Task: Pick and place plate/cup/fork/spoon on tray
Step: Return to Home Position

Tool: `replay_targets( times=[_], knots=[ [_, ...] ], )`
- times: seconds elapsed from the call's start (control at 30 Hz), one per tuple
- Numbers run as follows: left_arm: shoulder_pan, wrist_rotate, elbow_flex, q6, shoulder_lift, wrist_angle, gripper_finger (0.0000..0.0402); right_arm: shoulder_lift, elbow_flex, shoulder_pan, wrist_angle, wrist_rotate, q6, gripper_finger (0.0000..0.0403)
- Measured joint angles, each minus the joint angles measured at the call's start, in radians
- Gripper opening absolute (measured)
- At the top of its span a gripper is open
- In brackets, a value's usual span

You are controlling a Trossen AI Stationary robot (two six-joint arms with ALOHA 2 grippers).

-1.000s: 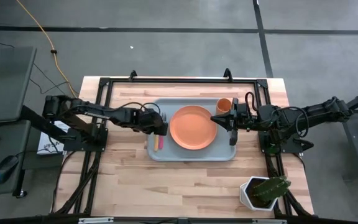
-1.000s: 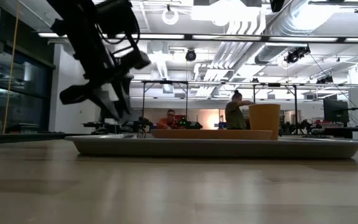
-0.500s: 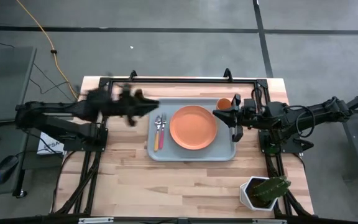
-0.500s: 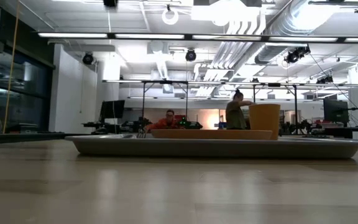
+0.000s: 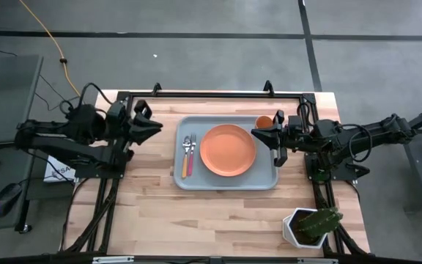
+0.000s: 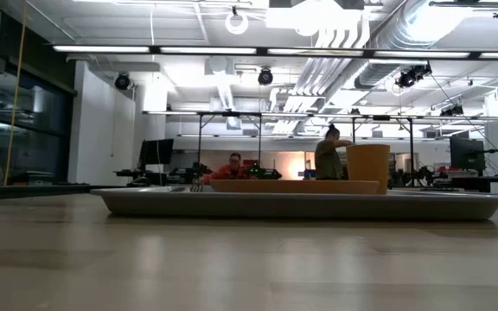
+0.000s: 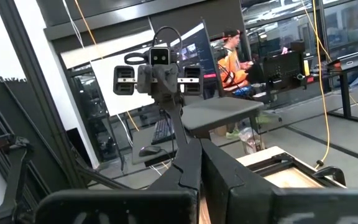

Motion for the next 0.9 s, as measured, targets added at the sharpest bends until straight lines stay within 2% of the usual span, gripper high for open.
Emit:
replay_targets(
  times=[0.2,0.77,0.9],
  knots=[
    [-0.004,0.022,0.0,0.019,0.02,-0.004,0.0004,0.0,0.0,0.0,0.0,0.0,0.0,0.0],
    [-0.004,0.032,0.0,0.053,0.018,-0.009,0.0,0.0,0.0,0.0,-0.018,-0.002,0.0,0.0],
    [-0.004,0.028,0.0,0.07,0.018,-0.009,0.0,0.0,0.0,0.0,-0.018,-0.031,-0.011,0.0]
  ],
)
